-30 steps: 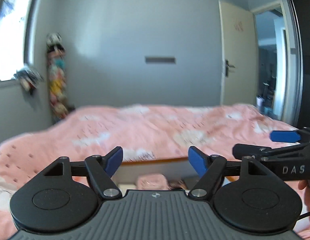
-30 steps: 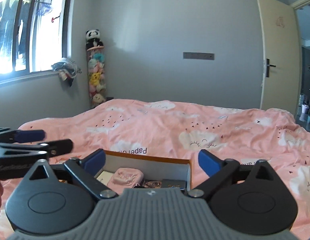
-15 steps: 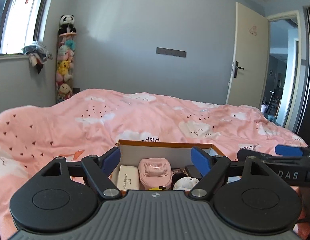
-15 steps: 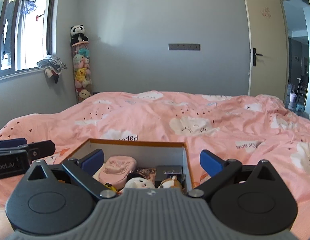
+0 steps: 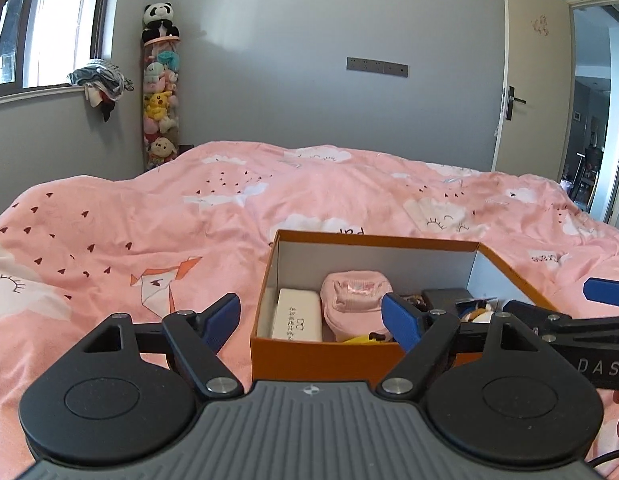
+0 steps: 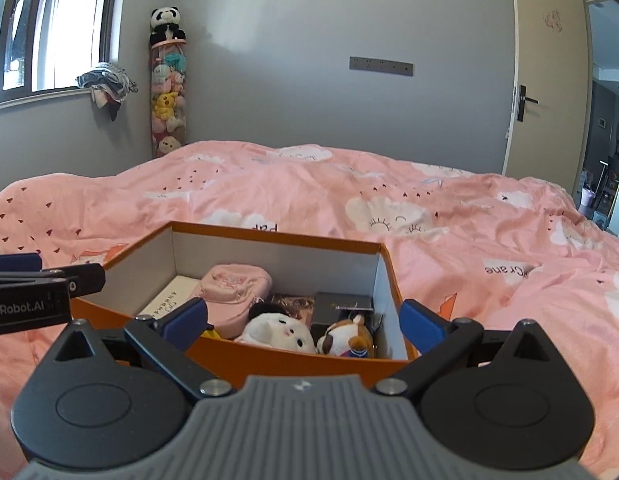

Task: Organize objects

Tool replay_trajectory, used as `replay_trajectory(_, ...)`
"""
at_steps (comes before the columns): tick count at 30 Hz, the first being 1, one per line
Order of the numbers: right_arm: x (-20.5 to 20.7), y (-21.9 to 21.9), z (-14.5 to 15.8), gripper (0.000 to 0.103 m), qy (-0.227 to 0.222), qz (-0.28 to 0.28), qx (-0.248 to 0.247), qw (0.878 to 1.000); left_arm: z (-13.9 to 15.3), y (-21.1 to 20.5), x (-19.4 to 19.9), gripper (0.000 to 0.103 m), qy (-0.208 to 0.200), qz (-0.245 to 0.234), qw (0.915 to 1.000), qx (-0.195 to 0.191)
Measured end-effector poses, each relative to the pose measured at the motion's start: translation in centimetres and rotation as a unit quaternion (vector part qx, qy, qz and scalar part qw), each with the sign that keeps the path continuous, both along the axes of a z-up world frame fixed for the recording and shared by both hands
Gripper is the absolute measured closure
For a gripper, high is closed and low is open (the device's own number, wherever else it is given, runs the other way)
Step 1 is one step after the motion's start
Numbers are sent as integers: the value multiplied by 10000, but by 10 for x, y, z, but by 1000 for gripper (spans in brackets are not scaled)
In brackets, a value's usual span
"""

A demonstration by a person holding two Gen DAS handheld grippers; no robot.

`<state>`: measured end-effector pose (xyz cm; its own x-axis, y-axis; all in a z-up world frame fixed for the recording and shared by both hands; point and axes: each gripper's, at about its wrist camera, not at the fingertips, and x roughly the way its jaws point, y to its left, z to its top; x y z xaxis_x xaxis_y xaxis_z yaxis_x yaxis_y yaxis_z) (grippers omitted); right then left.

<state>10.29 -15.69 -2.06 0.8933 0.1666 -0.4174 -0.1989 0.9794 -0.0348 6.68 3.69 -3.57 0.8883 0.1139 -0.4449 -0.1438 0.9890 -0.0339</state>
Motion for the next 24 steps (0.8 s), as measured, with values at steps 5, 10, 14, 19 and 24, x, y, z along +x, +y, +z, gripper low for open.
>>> replay_trajectory(5,5,-4,-6,1,128,-61,56,9999,-6,-4,4,15,161,-69,9998,80)
replay_trajectory(10,6,-7,-9,1,190,-90,105,9997,-6,-8,3,15,223,-68,9996,172)
replay_trajectory(14,5,-7,-8,1,168,-89,117,9998,-6,-10,3,15,276,-94,9993,218)
replay_trajectory(19,1,-6,-7,1,136,-58,96,9998,-5,-11,2,15,307,-117,9993,200)
replay_trajectory(24,-1,-7,-5,1,98,-72,107,9999,-5,-11,1,14,384,-144,9991,113)
